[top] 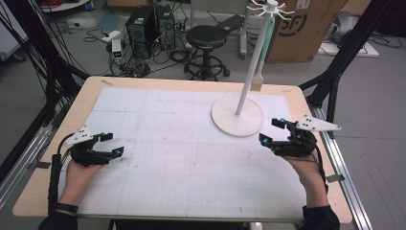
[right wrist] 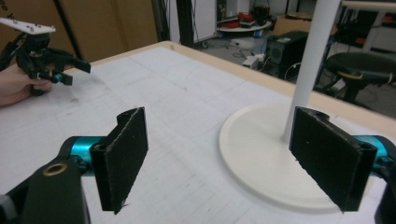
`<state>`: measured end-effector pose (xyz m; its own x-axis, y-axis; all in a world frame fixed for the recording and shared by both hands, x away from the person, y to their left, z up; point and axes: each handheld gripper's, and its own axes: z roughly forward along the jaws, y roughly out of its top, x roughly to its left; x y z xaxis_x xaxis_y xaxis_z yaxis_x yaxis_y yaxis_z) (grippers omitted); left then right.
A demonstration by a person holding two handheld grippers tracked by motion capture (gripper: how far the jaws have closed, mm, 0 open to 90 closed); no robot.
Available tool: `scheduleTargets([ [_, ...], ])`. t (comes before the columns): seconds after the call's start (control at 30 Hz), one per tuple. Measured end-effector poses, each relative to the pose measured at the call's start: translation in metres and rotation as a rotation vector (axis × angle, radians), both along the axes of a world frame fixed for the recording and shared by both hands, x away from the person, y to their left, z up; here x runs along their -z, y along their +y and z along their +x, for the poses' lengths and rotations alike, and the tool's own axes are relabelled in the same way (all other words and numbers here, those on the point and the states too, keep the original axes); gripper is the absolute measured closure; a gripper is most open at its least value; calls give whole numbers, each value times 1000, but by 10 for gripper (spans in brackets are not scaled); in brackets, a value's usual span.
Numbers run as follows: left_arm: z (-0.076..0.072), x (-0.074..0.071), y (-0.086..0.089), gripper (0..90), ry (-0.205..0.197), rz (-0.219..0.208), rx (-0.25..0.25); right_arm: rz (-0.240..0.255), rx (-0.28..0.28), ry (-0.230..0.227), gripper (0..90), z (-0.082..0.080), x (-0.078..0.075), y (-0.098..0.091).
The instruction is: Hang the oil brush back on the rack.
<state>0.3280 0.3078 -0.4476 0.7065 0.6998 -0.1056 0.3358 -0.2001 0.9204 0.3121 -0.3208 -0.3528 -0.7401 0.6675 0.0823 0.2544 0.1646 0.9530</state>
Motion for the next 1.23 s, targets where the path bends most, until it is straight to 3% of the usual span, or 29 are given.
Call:
scheduleTargets([
  [0.37,0,0,-1,190,-2,5,-3,45,24,91,166,-5,52,3],
  [0.47,0,0,-1,190,-1,5,-5,25,37,111,165,-5,59,2],
  [0.97,-1,0,-2,191,-3,16,-6,10,46,127,165,-4,67,0],
  [1.23,-1,0,-2,191,-7,24,-4,36,49,120,165,-6,65,-4],
])
